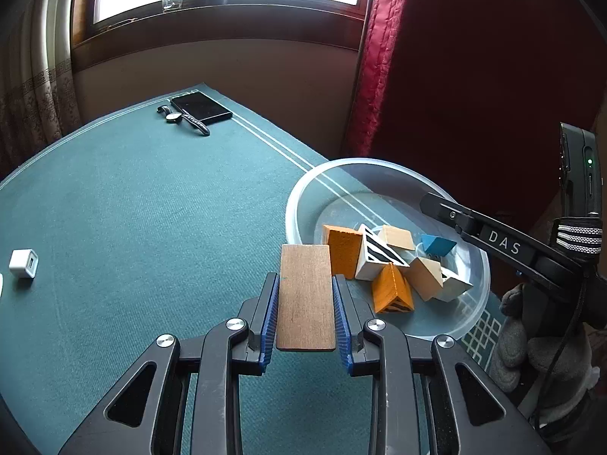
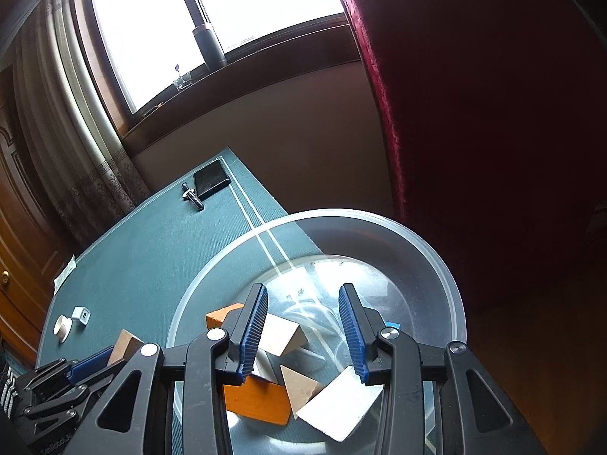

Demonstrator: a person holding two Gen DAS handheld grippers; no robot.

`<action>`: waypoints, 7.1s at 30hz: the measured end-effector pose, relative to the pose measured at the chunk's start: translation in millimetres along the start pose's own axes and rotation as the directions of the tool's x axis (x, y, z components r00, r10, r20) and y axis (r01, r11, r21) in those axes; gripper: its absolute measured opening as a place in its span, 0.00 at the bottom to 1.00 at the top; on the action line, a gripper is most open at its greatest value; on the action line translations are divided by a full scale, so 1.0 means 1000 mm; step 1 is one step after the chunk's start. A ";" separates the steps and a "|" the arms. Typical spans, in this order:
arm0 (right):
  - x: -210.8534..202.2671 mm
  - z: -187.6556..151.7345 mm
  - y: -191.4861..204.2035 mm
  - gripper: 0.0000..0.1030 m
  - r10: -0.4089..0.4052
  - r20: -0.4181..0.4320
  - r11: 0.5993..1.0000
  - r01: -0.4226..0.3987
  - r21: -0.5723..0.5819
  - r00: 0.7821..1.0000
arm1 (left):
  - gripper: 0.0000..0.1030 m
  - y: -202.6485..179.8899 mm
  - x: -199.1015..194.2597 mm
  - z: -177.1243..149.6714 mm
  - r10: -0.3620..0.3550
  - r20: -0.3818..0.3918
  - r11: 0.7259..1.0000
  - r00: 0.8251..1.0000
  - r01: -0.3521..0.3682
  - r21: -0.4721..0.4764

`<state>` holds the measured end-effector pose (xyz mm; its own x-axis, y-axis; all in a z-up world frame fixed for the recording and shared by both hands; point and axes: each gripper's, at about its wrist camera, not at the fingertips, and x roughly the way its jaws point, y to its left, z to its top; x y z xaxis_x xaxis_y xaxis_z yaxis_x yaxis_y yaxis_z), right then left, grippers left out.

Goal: Organize rigid objects
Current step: 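Lower the brown wood plank into the basin and open the left tool, then move both open tools back toward the white cup and charger, then grasp the white cup with the left tool while the right grasps the white charger, then lift the cup and charger and carry both over the clear basin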

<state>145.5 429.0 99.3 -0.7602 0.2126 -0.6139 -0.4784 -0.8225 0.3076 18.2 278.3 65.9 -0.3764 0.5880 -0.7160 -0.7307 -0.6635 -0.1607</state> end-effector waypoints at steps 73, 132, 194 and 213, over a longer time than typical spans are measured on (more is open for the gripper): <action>-0.005 -0.046 0.081 0.92 0.079 0.069 0.953 -0.055 -0.296 0.995 | 0.83 0.085 -0.007 -0.018 0.323 0.026 0.933 0.946 -0.314 -0.175; 0.036 -0.065 0.236 1.00 0.247 -0.237 0.810 -0.334 -0.483 0.940 | 0.83 0.262 -0.086 -0.080 0.553 -0.090 0.729 0.828 -0.533 -0.429; 0.154 -0.088 0.389 0.53 0.241 -0.365 0.740 -0.414 -0.531 0.899 | 0.52 0.359 -0.085 -0.068 0.598 -0.056 0.668 0.799 -0.536 -0.516; 0.109 -0.086 0.345 0.53 0.241 -0.346 0.749 -0.400 -0.528 0.907 | 0.52 0.333 -0.082 -0.062 0.577 -0.022 0.712 0.817 -0.516 -0.476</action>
<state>-64.6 123.3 76.0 -0.6525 -0.1878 -0.7341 0.1784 -0.9796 0.0921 -159.0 -19.4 28.7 -0.7160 0.0874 -0.6926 -0.0555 -0.9961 -0.0683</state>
